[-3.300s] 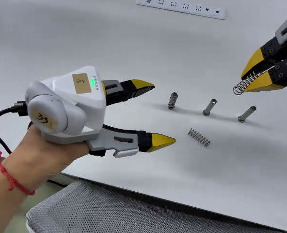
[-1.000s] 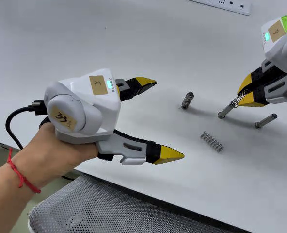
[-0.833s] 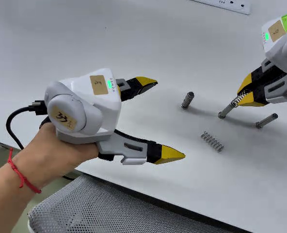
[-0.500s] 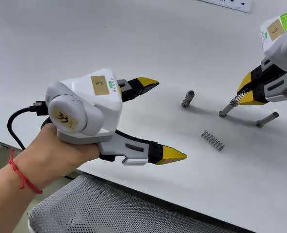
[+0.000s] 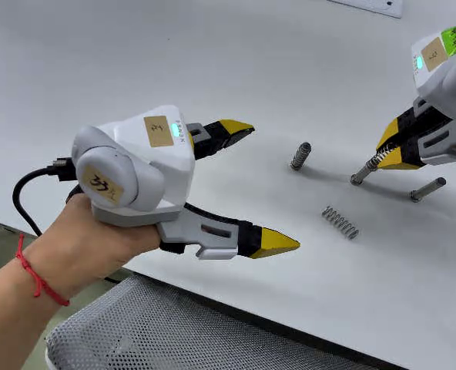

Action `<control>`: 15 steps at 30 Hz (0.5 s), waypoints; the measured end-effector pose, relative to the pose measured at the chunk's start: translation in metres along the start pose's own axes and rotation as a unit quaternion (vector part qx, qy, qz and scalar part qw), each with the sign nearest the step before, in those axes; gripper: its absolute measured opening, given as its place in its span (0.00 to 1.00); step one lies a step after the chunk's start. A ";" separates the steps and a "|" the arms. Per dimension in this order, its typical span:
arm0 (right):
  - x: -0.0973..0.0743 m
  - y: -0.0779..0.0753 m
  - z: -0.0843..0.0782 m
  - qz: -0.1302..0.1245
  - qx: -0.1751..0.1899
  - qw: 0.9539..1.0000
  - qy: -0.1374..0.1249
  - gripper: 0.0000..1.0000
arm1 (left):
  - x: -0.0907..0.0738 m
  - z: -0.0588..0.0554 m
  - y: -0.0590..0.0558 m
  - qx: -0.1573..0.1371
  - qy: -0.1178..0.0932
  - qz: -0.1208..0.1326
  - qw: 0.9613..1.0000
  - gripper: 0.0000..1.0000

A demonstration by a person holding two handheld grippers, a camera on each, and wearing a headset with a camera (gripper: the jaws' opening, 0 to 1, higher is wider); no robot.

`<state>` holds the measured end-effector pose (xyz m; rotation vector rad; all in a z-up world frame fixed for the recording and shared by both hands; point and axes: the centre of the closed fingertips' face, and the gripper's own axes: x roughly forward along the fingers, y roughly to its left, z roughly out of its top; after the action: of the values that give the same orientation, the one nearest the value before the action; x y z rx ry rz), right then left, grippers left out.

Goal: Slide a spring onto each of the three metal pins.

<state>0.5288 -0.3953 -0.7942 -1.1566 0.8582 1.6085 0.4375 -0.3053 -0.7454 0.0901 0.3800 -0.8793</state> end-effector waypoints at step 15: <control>0.010 0.001 -0.001 0.002 0.000 1.000 0.003 0.12 | -0.002 -0.002 0.002 -0.001 0.001 0.003 1.000 0.89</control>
<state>0.5274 -0.3932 -0.8040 -1.1616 0.8652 1.6089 0.4375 -0.3020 -0.7467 0.0912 0.3825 -0.8733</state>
